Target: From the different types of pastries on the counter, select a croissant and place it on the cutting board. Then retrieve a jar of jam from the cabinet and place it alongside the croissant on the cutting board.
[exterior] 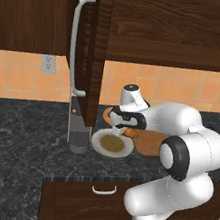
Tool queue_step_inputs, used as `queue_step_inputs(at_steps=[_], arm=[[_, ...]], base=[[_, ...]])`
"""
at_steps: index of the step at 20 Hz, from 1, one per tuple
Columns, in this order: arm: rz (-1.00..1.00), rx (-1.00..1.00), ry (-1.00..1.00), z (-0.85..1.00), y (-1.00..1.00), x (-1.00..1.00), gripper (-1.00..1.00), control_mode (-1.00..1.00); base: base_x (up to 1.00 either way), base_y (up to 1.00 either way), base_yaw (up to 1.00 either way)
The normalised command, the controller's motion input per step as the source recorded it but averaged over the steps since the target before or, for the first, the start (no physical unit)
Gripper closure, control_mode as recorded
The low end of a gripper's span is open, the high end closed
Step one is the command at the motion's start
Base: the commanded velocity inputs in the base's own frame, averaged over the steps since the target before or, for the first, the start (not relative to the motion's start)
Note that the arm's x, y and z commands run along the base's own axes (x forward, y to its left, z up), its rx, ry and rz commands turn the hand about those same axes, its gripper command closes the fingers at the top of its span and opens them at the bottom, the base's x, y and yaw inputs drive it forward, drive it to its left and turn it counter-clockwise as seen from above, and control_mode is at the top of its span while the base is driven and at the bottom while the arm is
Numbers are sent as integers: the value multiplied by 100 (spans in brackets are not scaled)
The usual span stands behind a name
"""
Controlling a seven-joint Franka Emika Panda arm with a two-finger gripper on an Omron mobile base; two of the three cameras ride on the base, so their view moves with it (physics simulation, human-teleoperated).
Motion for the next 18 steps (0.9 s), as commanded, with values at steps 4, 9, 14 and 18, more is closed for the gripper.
queue_step_inputs(at_steps=[4, 9, 14, 18], arm=[[-23, 0, 4, 1, -69, 9, 100, -100], [-27, 0, 0, 0, -78, 0, 100, -100], [-24, 3, 0, 0, -60, 0, 100, -100], [-18, 10, 0, 0, -33, 0, 100, -100]], base=[[0, 0, 0], [0, 0, 0], [0, 0, 0], [0, 0, 0]])
